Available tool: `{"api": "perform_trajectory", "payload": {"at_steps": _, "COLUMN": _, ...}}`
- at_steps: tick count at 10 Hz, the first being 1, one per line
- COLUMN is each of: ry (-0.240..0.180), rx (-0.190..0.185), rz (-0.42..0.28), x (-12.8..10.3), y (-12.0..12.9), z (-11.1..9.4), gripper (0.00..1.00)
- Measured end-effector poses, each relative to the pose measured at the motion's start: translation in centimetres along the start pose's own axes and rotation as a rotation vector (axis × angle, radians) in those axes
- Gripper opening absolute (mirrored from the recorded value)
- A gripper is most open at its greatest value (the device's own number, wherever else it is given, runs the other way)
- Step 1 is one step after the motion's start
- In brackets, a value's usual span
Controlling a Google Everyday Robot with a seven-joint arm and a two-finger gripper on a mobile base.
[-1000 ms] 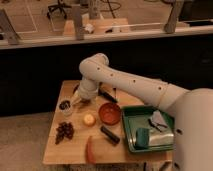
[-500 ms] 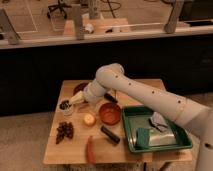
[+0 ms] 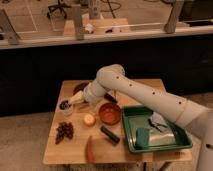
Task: Place grapes in red bowl
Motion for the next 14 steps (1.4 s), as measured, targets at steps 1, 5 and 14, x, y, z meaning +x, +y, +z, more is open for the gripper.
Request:
{"api": "perform_trajectory", "payload": {"at_steps": 1, "ry": 0.011, "rx": 0.018, "rz": -0.016, "x": 0.2, "y": -0.6, "z": 0.6, "gripper": 0.8}}
{"api": "perform_trajectory", "payload": {"at_steps": 5, "ry": 0.033, "rx": 0.064, "rz": -0.085, "x": 0.8, "y": -3.1, "z": 4.3, "gripper": 0.8}}
{"api": "perform_trajectory", "payload": {"at_steps": 14, "ry": -0.085, "rx": 0.051, "rz": -0.165, "x": 0.6, "y": -2.3, "z": 10.9, "gripper": 0.8}}
